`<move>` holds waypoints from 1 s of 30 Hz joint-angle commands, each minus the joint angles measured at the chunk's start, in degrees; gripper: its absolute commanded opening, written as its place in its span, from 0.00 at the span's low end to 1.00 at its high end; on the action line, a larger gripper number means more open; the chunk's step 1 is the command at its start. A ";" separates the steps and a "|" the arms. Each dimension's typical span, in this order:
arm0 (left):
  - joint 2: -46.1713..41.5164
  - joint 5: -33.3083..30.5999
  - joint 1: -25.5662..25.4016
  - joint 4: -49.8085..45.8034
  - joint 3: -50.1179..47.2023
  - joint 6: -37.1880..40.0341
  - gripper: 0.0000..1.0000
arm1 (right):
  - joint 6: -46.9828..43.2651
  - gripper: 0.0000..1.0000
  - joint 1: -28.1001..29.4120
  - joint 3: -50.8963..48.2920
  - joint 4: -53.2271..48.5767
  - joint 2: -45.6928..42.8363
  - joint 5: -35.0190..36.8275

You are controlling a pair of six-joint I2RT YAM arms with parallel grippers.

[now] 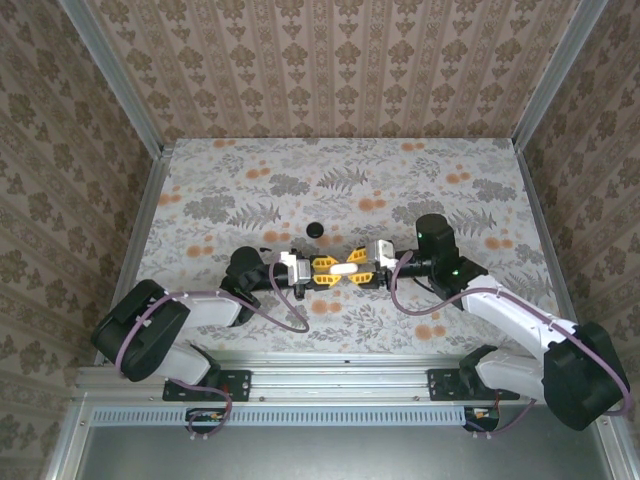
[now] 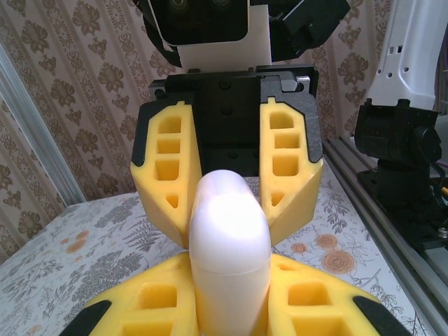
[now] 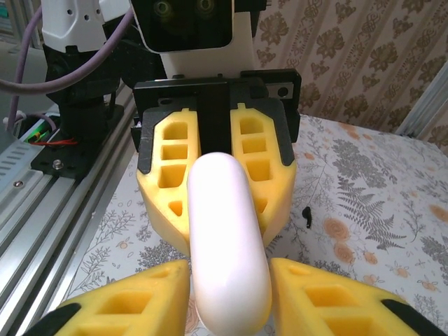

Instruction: Insert wireless bluetooth earbuds into charging case

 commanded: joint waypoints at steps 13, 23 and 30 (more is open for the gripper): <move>-0.79 -0.97 0.30 1.54 1.02 -1.83 0.13 | -2.99 0.21 0.44 1.87 -0.83 -0.12 -0.07; -0.11 -4.27 0.67 1.45 0.41 -1.37 0.50 | -8.57 0.21 -2.95 8.51 -23.86 -2.86 3.00; 0.43 -12.96 1.29 0.93 0.76 -4.12 0.59 | -3.03 0.21 -7.09 16.13 -37.67 -0.24 8.42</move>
